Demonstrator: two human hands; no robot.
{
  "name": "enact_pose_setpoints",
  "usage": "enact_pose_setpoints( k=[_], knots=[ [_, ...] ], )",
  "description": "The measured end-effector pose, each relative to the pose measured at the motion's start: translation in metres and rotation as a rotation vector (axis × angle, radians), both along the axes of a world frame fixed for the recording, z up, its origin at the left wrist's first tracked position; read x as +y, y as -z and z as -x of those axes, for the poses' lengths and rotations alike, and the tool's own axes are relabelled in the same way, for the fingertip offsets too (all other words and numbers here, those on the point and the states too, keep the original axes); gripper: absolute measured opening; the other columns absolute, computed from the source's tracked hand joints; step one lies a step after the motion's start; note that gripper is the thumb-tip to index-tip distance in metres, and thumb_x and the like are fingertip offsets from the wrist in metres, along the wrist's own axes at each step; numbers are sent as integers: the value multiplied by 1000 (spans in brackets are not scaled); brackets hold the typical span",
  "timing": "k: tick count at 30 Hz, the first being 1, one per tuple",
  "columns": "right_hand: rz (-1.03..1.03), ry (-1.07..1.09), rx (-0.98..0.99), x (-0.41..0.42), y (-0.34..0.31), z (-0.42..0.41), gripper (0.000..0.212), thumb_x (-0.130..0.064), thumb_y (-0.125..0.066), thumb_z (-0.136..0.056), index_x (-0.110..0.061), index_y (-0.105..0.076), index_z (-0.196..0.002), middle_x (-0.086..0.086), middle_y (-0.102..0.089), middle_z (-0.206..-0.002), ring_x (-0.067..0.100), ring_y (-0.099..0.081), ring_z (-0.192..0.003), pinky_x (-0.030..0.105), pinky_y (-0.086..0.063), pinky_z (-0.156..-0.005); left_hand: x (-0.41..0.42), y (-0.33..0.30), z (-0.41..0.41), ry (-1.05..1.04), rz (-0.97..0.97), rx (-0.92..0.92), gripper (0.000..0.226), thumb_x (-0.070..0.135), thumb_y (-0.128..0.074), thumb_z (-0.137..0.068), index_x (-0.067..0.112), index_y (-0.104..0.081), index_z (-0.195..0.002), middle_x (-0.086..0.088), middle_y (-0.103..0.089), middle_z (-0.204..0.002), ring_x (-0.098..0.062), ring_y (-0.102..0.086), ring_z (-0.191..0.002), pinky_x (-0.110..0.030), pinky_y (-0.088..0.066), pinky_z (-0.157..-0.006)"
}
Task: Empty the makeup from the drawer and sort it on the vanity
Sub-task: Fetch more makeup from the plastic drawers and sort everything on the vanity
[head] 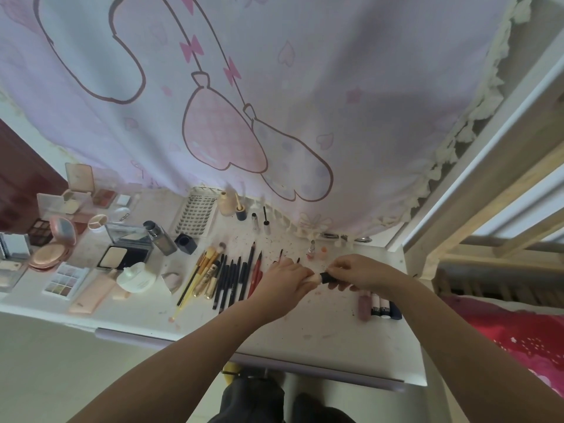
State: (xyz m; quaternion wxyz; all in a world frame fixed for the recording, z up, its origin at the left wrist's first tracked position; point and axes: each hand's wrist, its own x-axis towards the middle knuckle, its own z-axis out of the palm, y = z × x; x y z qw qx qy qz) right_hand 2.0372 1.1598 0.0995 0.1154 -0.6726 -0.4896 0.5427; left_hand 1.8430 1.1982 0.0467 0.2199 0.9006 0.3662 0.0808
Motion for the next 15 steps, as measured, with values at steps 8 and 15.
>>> enact_pose_setpoints(
  k=[8,15],
  knots=[
    [-52,-223,-131,-2,0,0,9,-28,-54,-94,-23,-61,-95,-12,-69,-84,1,-63,-72,21,-46,-73,1,4,8,24,-3,38,32,40,-41,-97,20,-59,-115,4,-63,-100,-13,-46,-92,-26,-28,-74],
    [4,92,12,-14,14,-32,8,-20,-52,-96,-16,-51,-103,-3,-70,-98,11,-66,-87,25,-50,-77,7,16,26,-202,176,1,32,38,-41,-98,18,-53,-120,3,-62,-95,-12,-56,-83,-23,-42,-70]
  ],
)
